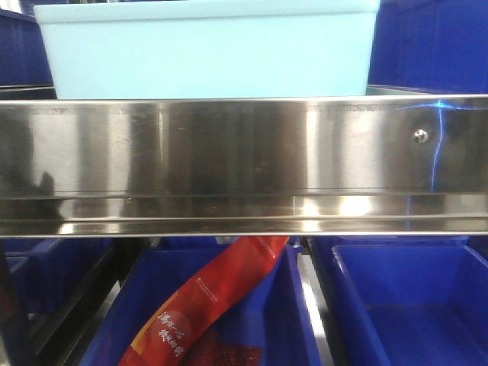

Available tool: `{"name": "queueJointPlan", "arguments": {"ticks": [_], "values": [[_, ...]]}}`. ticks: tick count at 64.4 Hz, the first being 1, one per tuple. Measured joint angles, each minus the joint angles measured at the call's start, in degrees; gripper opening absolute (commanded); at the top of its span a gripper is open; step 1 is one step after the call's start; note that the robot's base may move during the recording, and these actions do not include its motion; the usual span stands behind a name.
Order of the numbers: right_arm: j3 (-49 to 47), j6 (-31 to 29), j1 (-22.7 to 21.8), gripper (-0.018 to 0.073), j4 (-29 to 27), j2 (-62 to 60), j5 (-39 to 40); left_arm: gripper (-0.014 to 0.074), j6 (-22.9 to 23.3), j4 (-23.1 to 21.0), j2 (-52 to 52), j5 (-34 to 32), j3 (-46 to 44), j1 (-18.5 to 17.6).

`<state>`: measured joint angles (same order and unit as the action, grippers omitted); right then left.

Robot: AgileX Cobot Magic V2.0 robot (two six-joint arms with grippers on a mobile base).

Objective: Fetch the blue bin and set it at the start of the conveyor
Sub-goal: 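Reach both grippers to the sides of the light-teal bin on the shelf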

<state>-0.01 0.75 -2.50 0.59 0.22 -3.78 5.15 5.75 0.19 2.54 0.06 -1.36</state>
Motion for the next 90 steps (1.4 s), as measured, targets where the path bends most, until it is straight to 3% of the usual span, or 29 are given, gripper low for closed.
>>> {"name": "queueJointPlan", "arguments": {"ticks": [72,90], "values": [[0.01,0.15,0.0,-0.0166,-0.12,0.0,2.44,-0.0111,0.0,0.0,0.0,-1.89,0.0,0.0],[-12.75,0.26,0.0,-0.0166,-0.59,-0.22,-8.24,-0.0111,-0.12,2.93,-0.12,9.06,-12.3,0.0]]}}
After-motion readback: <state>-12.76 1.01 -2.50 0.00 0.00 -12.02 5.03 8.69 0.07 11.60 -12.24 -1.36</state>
